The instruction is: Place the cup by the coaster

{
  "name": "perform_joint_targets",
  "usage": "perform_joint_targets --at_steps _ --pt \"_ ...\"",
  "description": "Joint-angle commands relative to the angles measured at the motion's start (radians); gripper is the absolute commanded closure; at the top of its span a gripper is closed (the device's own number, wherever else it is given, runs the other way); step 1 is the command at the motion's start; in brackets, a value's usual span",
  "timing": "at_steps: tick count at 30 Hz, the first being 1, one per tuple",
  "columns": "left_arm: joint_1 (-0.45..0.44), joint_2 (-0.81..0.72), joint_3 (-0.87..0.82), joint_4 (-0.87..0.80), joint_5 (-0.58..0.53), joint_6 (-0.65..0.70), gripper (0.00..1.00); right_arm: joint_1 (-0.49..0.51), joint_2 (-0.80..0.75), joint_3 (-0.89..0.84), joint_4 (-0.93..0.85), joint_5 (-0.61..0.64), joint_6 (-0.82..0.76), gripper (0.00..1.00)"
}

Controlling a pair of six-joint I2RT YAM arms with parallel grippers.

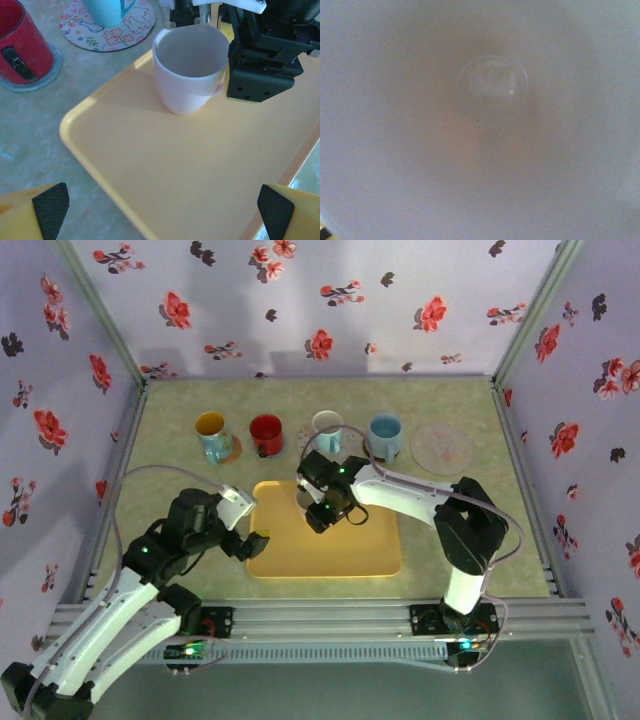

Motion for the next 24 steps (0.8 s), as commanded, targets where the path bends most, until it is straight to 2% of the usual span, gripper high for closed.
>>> perform_joint_targets --at_steps 1,5,24 --pt "0.007 0.0 -0.001 0.023 0.014 -0.019 0.0 0.007 0.02 -0.015 0.007 0.019 0.014 0.43" --pt "0.007 0.0 0.001 0.021 0.014 -0.023 0.0 0.009 0.019 -0.029 0.023 0.018 0.017 0.43" --pt "0.006 0.006 0.001 0.035 0.008 -0.039 0.0 0.014 0.008 -0.048 0.061 0.023 0.022 0.86"
